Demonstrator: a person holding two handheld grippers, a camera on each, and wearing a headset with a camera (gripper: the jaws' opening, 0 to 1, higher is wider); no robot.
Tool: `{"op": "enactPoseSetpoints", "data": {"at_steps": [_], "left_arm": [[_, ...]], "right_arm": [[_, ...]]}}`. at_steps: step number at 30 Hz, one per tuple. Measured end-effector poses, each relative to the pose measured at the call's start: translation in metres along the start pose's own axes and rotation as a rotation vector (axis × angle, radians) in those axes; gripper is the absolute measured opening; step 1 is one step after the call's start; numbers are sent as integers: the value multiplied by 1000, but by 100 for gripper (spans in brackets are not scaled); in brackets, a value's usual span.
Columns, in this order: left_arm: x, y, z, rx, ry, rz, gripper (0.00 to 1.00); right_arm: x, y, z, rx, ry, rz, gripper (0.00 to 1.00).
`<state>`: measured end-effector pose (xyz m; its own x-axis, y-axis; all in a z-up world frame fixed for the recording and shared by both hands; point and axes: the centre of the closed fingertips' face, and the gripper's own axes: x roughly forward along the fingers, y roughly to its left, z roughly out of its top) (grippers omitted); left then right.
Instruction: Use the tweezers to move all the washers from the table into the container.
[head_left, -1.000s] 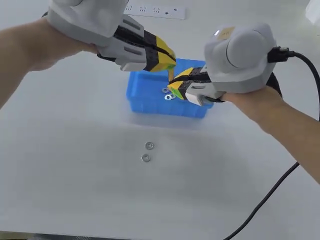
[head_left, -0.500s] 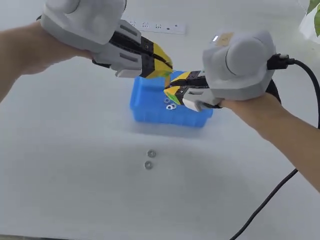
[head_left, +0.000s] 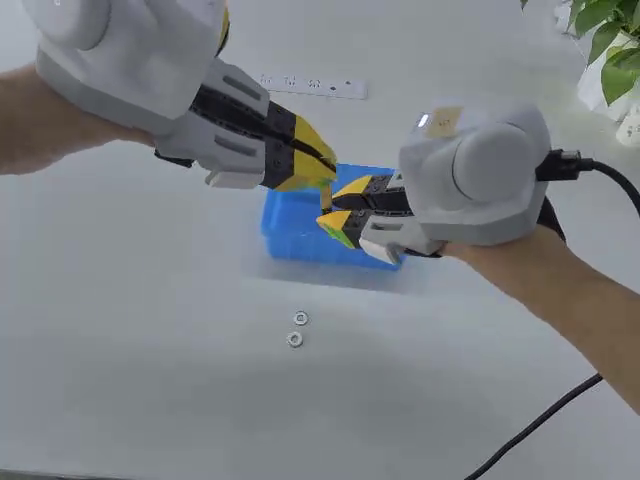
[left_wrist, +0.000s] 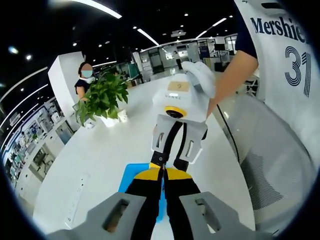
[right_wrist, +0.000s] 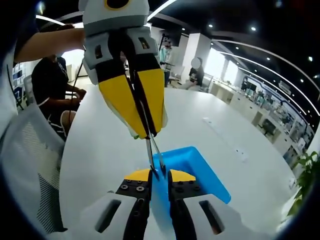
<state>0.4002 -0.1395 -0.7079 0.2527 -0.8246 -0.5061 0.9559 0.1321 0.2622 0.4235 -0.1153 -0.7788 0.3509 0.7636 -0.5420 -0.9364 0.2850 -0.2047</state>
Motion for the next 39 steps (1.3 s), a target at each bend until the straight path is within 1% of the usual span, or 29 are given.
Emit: {"op": "enactPoseSetpoints", "data": {"at_steps": [3,6,7,8,10,13,16,19,22,28,34,39], "left_arm": [[-5,-10,1,-9,-6,-7,5],[-10,-21,1,-28,-21,-15,5],[-11,-24,1,-35,-27,-15,5],[-13,-29,3,-53,-46,-18,5],[-15,-35,1,-79,-66,-23,5],[-13,-45,-6,-108,-60,-33,5],[-10,-55,-10,-120,-53,-49,5],[-8,-58,-13,-131,-49,-55,5],[-7,-62,-17,-136,-36,-64,5],[-2,-67,-25,-148,-18,-74,5],[2,-74,-33,-166,-2,-100,5],[3,-76,-39,-181,1,-103,5]], "right_arm": [[-1,10,1,-9,-4,15,13],[0,21,0,-9,-8,36,13],[0,25,-1,-9,-8,44,13],[1,30,-3,-7,-10,51,13],[2,40,-7,-2,-9,73,13],[5,53,-15,-6,8,101,12],[6,63,-21,-9,18,122,12],[8,68,-24,-9,23,127,12],[10,72,-28,10,23,136,12],[16,79,-35,13,31,147,12],[18,89,-44,26,48,170,12],[22,93,-49,43,52,179,12]]}}
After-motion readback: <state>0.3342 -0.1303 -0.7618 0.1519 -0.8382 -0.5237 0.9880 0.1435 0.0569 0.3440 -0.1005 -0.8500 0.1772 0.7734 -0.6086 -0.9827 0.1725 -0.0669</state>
